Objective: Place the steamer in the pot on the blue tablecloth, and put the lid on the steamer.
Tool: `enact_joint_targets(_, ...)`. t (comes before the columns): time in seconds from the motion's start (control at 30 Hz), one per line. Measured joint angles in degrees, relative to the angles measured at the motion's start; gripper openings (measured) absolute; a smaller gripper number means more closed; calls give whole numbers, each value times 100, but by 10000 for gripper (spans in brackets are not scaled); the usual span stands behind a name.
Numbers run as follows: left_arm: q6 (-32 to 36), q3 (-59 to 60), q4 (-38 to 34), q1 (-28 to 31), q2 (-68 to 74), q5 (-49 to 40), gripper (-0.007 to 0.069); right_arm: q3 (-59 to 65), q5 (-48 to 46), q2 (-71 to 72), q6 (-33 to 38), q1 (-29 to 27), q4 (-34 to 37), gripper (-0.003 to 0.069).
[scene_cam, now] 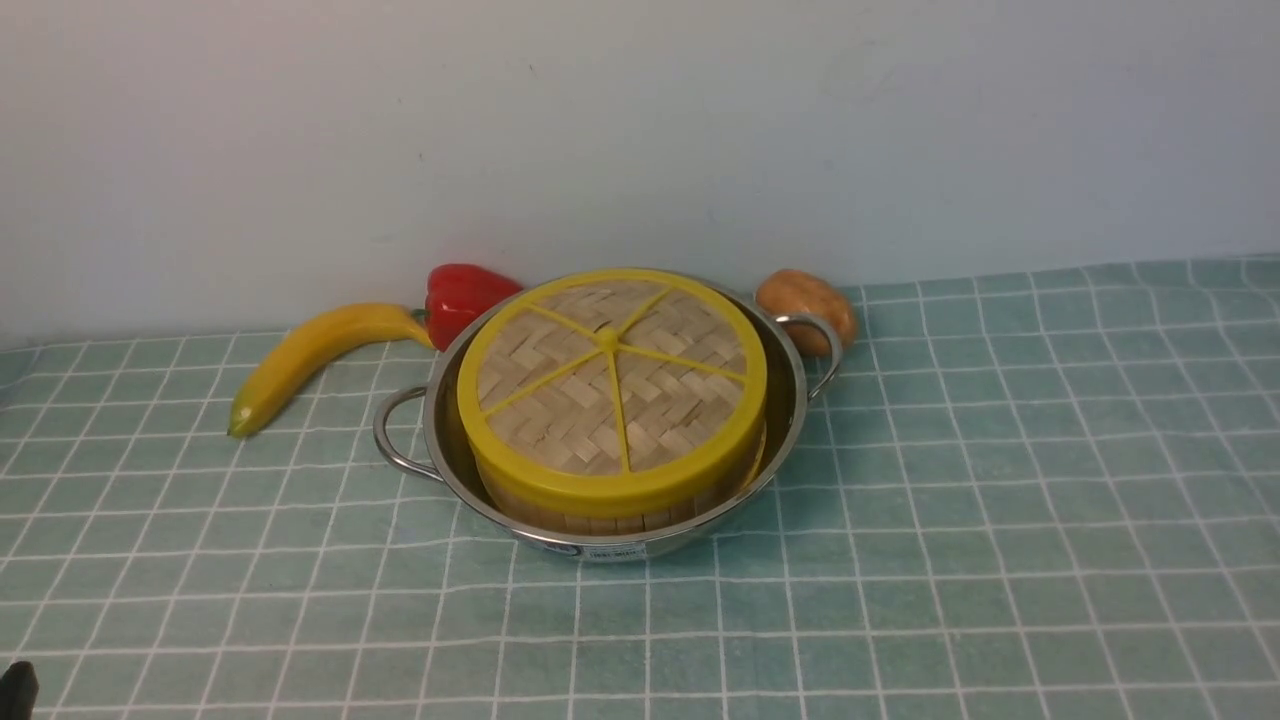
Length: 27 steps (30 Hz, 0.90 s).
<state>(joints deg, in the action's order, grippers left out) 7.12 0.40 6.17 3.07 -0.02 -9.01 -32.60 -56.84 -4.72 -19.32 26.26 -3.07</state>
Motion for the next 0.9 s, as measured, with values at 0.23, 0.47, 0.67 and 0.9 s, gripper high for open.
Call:
enact_joint_targets(0.23,0,0,0,0,0,0,94,34,511,0,30,-1032,-234,240)
enact_joint_targets(0.47,0,0,0,0,0,2,97,1286,2435,18,6,-2667,-837,240)
enact_joint_targets(0.67,0,0,0,0,0,2,106,2865,4350,25,-139,-3034,-791,240)
enact_joint_targets(0.9,0,0,3,0,0,7,125,3300,5379,80,-139,-2926,-778,240)
